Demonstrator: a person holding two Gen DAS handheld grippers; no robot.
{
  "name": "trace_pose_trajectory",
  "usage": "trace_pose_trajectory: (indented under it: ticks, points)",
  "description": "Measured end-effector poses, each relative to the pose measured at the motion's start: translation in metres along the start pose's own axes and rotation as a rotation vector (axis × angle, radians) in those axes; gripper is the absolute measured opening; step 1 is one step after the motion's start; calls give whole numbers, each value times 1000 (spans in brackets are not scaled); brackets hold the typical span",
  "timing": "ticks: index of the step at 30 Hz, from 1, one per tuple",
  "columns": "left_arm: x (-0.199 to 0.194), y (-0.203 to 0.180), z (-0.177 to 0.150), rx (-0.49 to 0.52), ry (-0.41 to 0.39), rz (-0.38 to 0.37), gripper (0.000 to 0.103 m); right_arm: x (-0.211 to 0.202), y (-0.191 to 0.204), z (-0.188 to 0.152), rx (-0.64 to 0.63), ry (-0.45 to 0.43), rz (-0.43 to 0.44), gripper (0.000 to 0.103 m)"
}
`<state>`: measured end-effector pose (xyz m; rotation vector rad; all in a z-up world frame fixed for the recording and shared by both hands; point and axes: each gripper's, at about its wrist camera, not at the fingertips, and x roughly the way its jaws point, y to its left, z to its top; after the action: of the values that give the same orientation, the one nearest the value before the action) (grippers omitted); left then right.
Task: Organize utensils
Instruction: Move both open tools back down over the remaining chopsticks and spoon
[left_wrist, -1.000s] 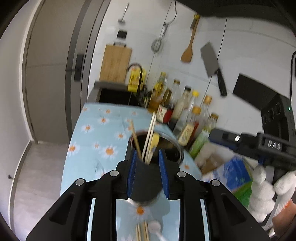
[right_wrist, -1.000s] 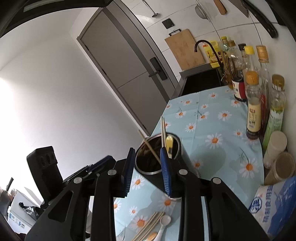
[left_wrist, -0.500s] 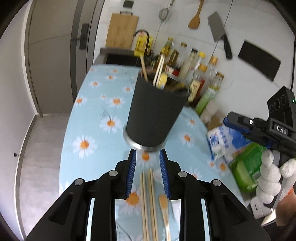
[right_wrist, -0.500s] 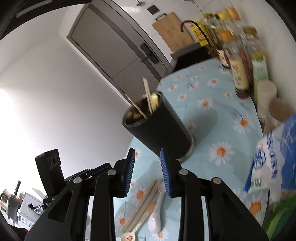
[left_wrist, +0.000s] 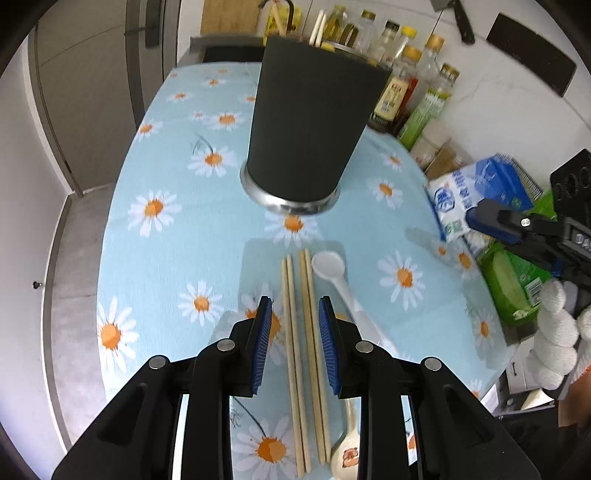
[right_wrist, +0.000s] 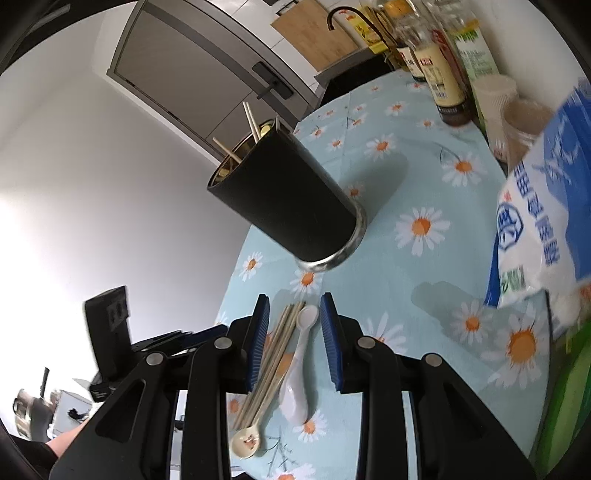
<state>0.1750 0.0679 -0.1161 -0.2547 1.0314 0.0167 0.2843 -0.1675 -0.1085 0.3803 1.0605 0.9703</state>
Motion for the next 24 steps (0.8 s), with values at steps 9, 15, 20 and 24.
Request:
trace_pose_trajectory:
  ticks: [9,15,20,24]
  points:
    - [20,7,-11,-31,100,47,25,-5,-4,-19,47,23,25,34]
    - [34,5,-23,-27,155,60,25,-6,-11,-27,65,28,6,34]
    - [38,1,-22,2,178,113,25,-6,-17,-33,80,39,0,34]
    - [39,4,-21,-8,189,120,25,-3,-20,-34,85,46,1,34]
